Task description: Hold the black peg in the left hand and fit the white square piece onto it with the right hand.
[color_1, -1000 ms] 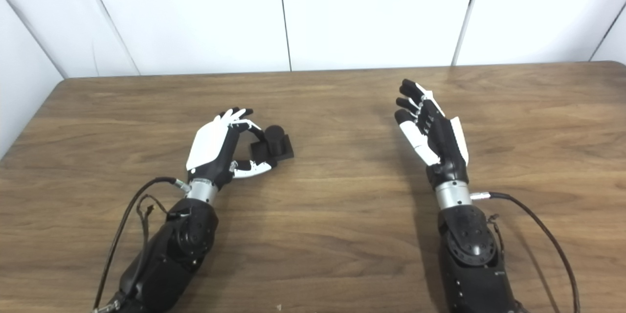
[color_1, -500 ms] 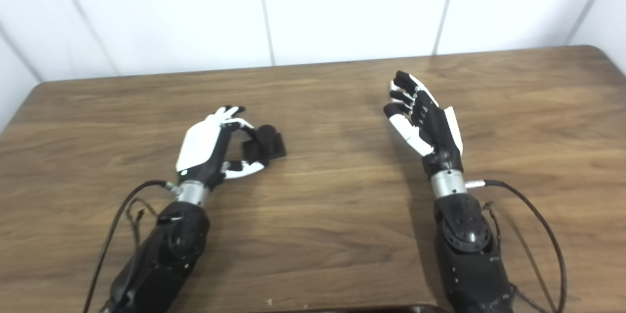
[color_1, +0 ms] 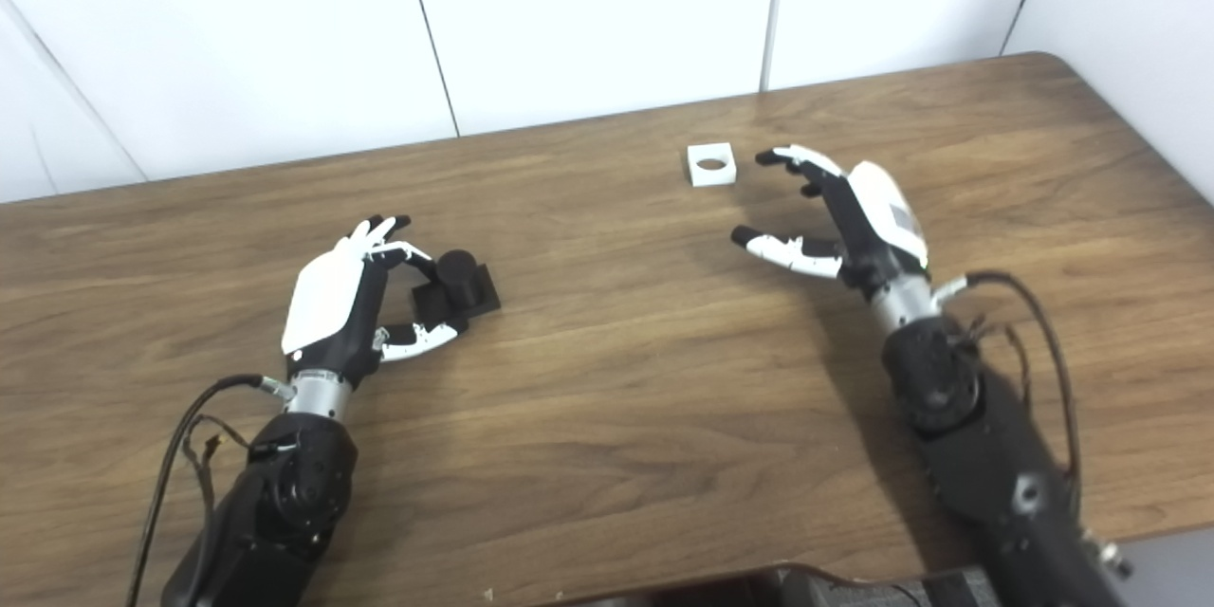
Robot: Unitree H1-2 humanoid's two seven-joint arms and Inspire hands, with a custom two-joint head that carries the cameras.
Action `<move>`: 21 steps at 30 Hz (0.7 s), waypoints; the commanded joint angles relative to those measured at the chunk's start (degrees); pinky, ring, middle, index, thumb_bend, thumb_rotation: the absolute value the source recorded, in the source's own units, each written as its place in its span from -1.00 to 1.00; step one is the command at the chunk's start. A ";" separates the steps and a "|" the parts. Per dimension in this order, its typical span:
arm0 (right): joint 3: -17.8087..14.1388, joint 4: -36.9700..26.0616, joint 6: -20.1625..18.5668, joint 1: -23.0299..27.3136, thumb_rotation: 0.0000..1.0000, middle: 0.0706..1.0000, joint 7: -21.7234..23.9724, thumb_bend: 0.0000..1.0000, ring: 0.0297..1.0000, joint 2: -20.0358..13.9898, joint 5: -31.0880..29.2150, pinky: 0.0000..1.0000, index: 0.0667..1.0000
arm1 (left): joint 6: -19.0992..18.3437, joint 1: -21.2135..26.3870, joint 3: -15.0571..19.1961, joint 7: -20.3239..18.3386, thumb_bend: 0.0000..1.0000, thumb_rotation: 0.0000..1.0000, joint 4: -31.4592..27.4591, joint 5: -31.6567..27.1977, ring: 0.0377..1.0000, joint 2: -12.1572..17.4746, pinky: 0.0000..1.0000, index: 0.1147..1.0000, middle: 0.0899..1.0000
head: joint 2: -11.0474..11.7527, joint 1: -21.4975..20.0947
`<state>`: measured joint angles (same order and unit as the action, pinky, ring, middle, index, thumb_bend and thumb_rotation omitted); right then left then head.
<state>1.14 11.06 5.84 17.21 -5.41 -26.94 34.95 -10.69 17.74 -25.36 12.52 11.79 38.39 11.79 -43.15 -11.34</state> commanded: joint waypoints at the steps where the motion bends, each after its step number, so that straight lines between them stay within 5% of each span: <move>1: 1.14 -1.08 -0.65 4.17 -0.11 0.77 0.69 0.34 0.73 -2.39 2.65 0.48 0.54 | -1.86 -3.03 -2.61 -6.13 0.03 -0.84 3.06 1.11 0.96 -0.12 0.95 -0.15 0.84 | -0.04 -0.01; 11: 5.78 3.96 -1.07 11.14 -0.16 0.80 4.64 0.46 0.75 -6.04 6.01 0.48 0.56 | -2.03 -3.18 -2.52 -6.04 0.03 -0.84 3.38 0.92 0.96 -0.49 0.97 -0.14 0.84 | 0.19 -0.07; 21: 10.52 9.67 -1.36 18.69 0.08 0.88 10.00 0.48 0.83 -6.92 7.40 0.59 0.68 | -1.36 -3.16 -2.24 -5.70 0.03 -0.84 4.15 0.72 0.96 -0.49 0.94 -0.15 0.84 | 0.55 0.13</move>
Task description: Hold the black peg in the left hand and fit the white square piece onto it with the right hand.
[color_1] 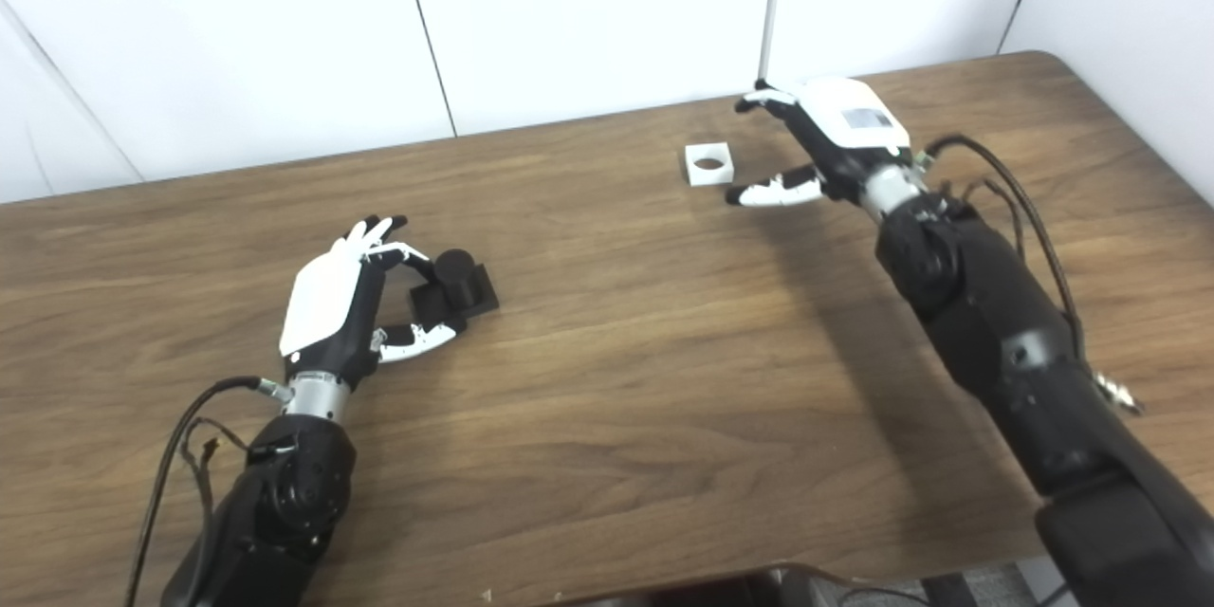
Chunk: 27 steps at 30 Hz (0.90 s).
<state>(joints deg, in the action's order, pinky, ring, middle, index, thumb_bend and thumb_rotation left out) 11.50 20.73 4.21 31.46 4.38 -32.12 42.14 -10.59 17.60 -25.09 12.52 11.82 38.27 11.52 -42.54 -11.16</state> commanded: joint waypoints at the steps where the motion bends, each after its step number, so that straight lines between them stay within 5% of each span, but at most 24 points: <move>1: 0.76 0.69 0.25 5.43 0.09 0.88 1.14 0.49 0.84 -1.82 0.37 0.61 0.69 | -1.63 -2.94 -2.57 -5.77 0.03 -0.84 4.16 0.98 0.95 -0.22 0.94 -0.15 0.84 | -0.02 -0.02; 18: 7.13 12.40 1.38 13.62 0.06 0.90 2.80 0.58 0.82 -1.01 2.20 0.57 0.72 | -1.86 -2.57 -2.44 -5.21 0.04 -0.84 4.65 1.31 0.94 -0.44 0.93 -0.15 0.83 | 0.26 0.89; 27: 10.27 17.07 1.89 16.39 0.15 0.93 3.12 0.55 0.86 -0.58 2.82 0.70 0.74 | -1.81 -2.74 -2.15 -5.03 0.04 -0.85 4.75 1.29 0.95 -0.27 0.95 -0.15 0.83 | 0.28 1.30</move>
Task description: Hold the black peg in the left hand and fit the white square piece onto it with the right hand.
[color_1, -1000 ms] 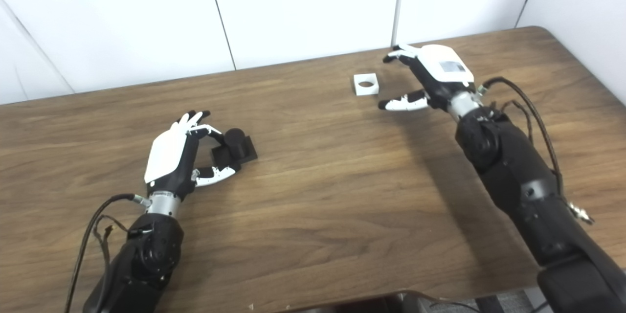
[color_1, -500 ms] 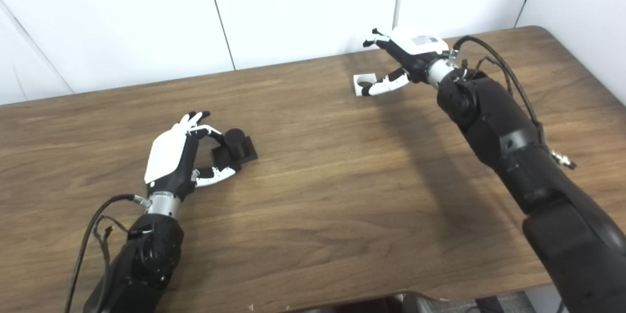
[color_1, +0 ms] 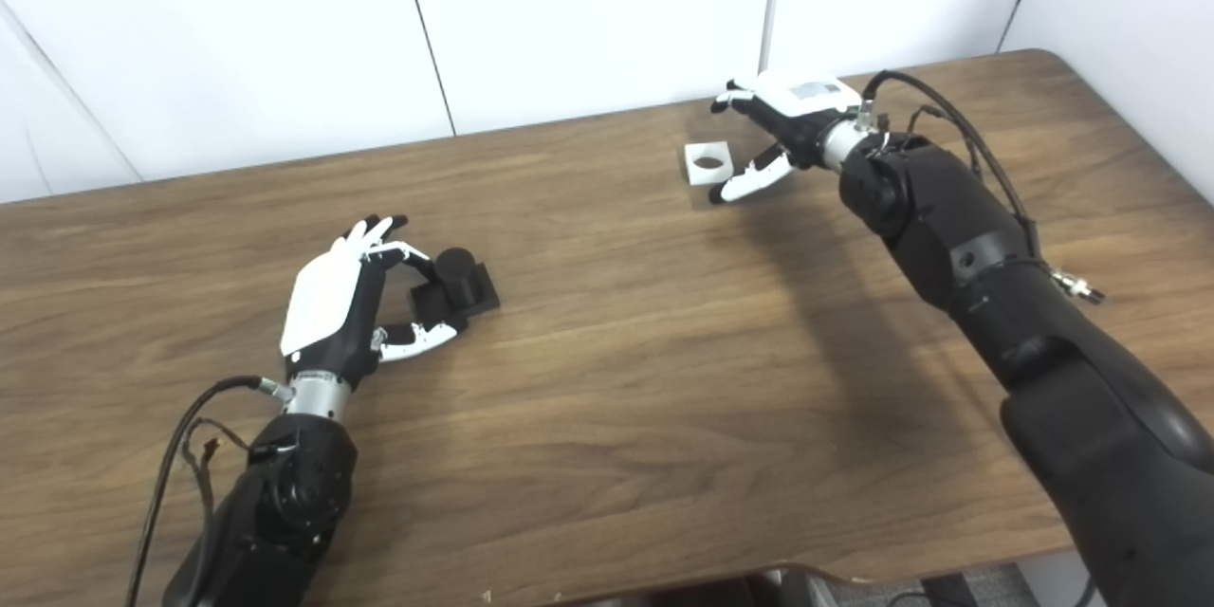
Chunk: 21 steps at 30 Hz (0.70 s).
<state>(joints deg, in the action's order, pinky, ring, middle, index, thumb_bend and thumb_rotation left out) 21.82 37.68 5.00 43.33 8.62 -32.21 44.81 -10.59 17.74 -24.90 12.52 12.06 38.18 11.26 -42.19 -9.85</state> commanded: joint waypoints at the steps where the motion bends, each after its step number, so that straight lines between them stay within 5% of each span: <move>1: 0.16 0.57 1.22 4.77 0.14 0.93 -1.15 0.55 0.87 -0.43 0.12 0.72 0.74 | -1.84 -2.90 -2.32 -5.07 0.04 -0.85 4.50 1.37 0.95 0.04 0.95 -0.15 0.83 | -0.07 -0.02; 21: 5.43 8.48 0.98 8.42 0.22 0.93 -0.33 0.52 0.88 1.78 1.78 0.73 0.69 | -3.11 -3.83 -1.86 -5.51 0.04 -0.84 2.95 1.34 0.96 -0.18 1.00 -0.14 0.85 | -0.67 1.32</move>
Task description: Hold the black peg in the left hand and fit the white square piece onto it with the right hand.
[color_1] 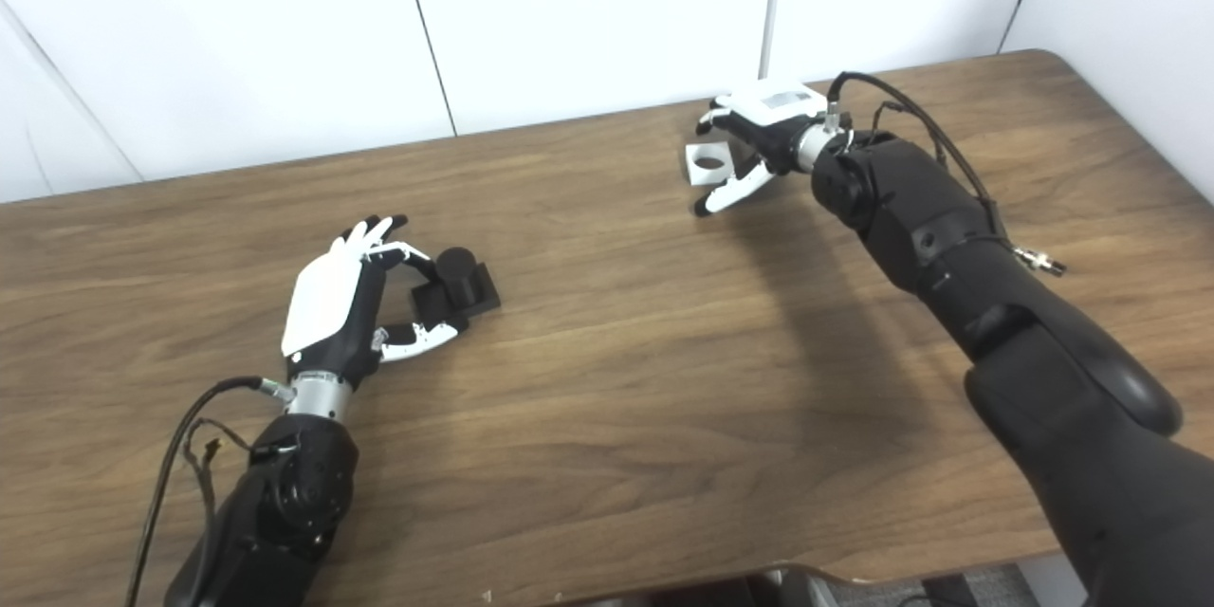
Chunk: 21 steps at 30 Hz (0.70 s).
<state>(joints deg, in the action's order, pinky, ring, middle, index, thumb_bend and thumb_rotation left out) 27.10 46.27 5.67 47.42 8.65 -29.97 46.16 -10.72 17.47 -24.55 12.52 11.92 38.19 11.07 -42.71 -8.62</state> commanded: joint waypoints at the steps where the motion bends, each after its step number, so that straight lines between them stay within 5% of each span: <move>1: 0.46 0.33 0.42 4.59 0.22 0.93 -0.38 0.52 0.89 -0.39 0.59 0.75 0.69 | -3.05 -3.59 -2.19 -5.49 0.04 -0.84 3.04 1.39 0.96 -0.01 1.00 -0.14 0.85 | -0.16 0.12; 21: 5.11 7.00 1.60 8.09 0.05 0.85 -2.31 0.41 0.86 0.80 1.71 0.84 0.38 | -3.59 -3.93 -2.15 -6.01 0.04 -0.84 2.38 1.48 0.97 0.13 1.00 -0.14 0.85 | -0.62 0.27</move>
<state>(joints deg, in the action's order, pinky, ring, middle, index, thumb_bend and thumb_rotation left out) 32.07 52.87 6.24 52.60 7.35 -28.68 47.39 -11.17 17.23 -24.37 12.52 11.55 38.25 10.89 -43.33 -8.26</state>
